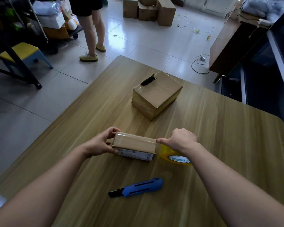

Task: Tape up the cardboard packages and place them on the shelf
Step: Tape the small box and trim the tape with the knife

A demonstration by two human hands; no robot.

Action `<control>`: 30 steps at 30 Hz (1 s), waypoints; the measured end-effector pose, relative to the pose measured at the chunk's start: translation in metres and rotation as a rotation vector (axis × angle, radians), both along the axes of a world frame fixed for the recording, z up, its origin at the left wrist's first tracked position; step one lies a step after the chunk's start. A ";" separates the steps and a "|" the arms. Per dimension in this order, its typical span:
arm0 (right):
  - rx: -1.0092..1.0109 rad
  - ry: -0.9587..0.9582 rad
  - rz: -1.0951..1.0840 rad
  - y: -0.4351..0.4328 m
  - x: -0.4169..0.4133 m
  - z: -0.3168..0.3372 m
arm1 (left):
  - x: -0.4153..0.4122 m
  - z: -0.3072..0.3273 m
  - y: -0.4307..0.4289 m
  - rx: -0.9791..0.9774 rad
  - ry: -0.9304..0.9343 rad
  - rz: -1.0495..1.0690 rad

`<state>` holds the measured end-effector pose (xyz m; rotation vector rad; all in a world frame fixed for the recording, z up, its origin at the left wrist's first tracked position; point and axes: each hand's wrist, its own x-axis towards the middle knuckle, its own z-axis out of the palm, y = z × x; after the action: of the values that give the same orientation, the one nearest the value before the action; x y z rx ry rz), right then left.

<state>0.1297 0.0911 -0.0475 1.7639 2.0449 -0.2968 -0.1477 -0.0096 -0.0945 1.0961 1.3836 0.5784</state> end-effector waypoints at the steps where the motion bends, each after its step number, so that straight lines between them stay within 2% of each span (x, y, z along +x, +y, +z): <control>1: 0.001 0.001 -0.004 -0.001 0.000 0.000 | 0.000 0.000 0.001 0.002 0.013 -0.008; 4: -0.006 -0.010 -0.010 -0.003 -0.001 0.000 | 0.000 -0.002 0.003 0.007 0.092 -0.049; 7: -0.005 -0.029 0.003 -0.007 -0.004 0.002 | 0.002 0.001 0.008 0.037 0.256 -0.108; 9: 0.002 -0.035 0.005 -0.009 -0.005 0.005 | 0.006 0.009 0.011 0.043 0.426 -0.142; 11: 0.002 -0.032 0.006 -0.010 -0.004 0.005 | 0.017 0.019 0.011 0.030 0.672 -0.231; 12: 0.002 -0.031 0.007 -0.011 -0.004 0.005 | 0.027 0.024 0.010 0.069 0.800 -0.295; 14: 0.004 -0.026 0.004 -0.011 -0.004 0.007 | 0.056 0.032 0.008 0.272 0.981 -0.454; 17: 0.009 -0.017 -0.001 -0.011 -0.004 0.007 | 0.095 0.026 0.003 0.494 1.051 -0.648; 22: 0.022 -0.008 -0.010 -0.012 -0.001 0.005 | 0.101 0.012 0.000 0.479 1.114 -0.718; 26: -0.005 0.048 -0.036 -0.011 0.002 0.009 | 0.112 0.025 0.004 0.436 1.076 -0.681; 30: -0.062 0.112 -0.062 -0.010 0.003 0.016 | 0.130 0.031 0.012 0.504 1.101 -0.552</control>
<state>0.1327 0.0807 -0.0320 1.8122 2.0363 -0.4831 -0.0173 0.0025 -0.0636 2.3142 1.7409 -0.1727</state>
